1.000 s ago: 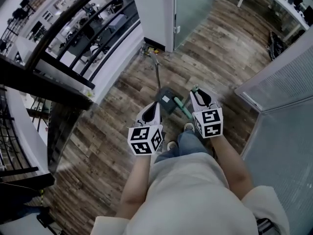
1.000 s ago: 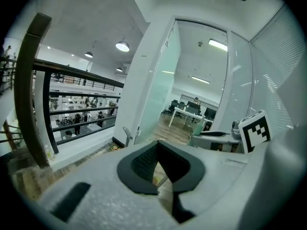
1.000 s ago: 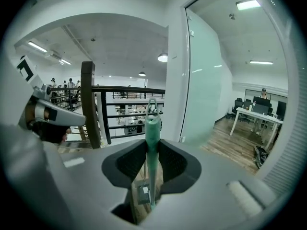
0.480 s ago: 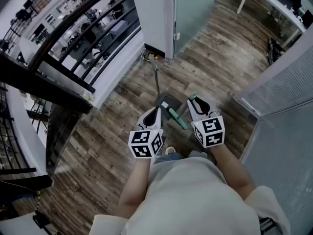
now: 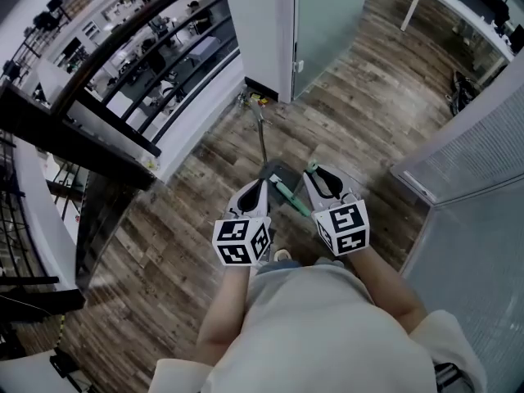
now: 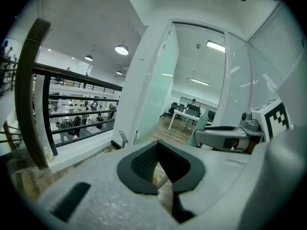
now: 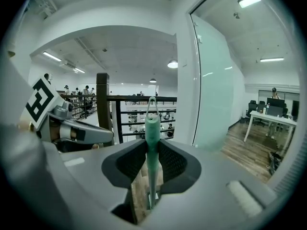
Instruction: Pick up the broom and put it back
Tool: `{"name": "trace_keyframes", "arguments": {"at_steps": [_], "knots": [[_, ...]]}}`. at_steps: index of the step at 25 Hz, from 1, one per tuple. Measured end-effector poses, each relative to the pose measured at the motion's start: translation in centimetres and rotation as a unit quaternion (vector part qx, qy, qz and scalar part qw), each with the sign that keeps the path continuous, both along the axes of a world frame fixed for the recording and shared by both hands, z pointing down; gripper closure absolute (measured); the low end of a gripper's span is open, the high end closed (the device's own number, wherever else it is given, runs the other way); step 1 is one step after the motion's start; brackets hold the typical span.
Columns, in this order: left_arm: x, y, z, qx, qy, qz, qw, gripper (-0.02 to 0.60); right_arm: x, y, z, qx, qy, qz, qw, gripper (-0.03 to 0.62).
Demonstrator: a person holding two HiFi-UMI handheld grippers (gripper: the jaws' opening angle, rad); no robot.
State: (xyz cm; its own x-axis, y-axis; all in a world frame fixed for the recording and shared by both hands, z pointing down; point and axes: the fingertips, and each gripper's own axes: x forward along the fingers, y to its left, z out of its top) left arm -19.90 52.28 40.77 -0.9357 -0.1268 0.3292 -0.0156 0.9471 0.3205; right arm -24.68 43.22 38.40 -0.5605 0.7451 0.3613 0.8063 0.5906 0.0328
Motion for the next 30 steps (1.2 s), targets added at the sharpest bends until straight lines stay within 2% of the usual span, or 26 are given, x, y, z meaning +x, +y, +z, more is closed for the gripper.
{"name": "trace_keyframes", "arguments": {"at_steps": [7,13,23,30], "knots": [[-0.3,-0.2,-0.3,-0.005,-0.001,0.003,1.0,0.577,0.1,0.0,-0.9,-0.012,-0.001,-0.002,1.0,0.5],[-0.3,-1.2,-0.4,-0.001,-0.005,0.026,0.9997,0.577,0.5,-0.1,-0.9,-0.016,0.0,-0.003,1.0,0.5],[-0.2,-0.4,-0.4,-0.003,-0.002,0.011,0.9999,0.575,0.7,-0.1,-0.5,-0.016,0.003,0.0,1.0,0.5],[-0.5,0.3,0.4,-0.002,0.003,0.018,0.9998,0.575,0.2,0.5,0.1,-0.015,0.006,0.008,1.0,0.5]]}}
